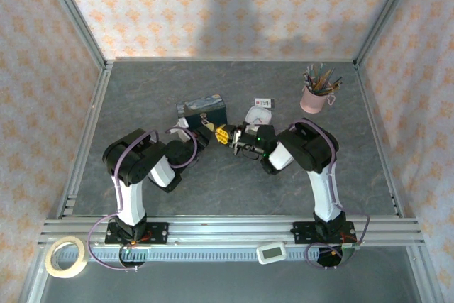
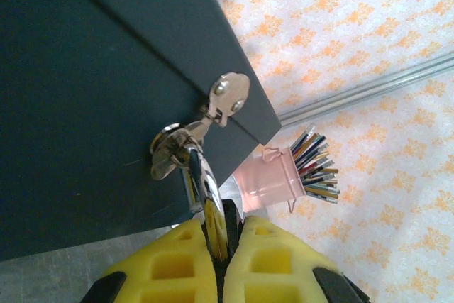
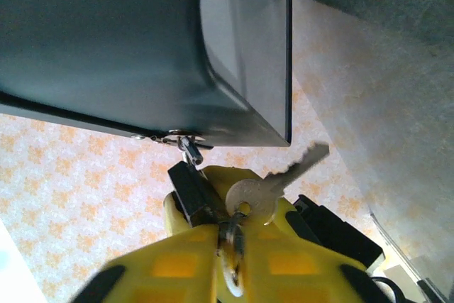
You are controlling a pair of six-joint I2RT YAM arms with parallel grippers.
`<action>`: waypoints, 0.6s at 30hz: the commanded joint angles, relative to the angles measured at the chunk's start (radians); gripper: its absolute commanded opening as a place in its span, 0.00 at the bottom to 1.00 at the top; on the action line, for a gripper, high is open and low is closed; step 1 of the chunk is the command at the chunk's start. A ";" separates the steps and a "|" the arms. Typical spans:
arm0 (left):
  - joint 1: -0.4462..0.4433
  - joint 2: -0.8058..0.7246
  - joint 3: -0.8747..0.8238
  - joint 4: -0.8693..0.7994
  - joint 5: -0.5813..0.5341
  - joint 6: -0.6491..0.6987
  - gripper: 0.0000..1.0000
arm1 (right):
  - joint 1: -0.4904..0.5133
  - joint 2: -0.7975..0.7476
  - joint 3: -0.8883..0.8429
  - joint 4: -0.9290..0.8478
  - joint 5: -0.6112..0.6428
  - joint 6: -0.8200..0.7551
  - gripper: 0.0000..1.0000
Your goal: Unlock a padlock with a key
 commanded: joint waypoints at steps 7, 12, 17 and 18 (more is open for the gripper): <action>-0.041 0.038 -0.035 0.163 -0.023 -0.054 0.00 | -0.041 -0.339 -0.043 -0.632 0.074 -0.670 0.32; -0.042 0.006 -0.039 0.020 -0.065 -0.067 0.00 | -0.035 -0.479 0.046 -1.113 0.270 -1.047 0.34; -0.045 -0.040 -0.014 -0.188 -0.087 -0.067 0.00 | -0.030 -0.539 0.113 -1.329 0.429 -1.225 0.35; -0.046 -0.044 -0.008 -0.221 -0.085 -0.065 0.00 | -0.030 -0.546 0.118 -1.346 0.443 -1.240 0.35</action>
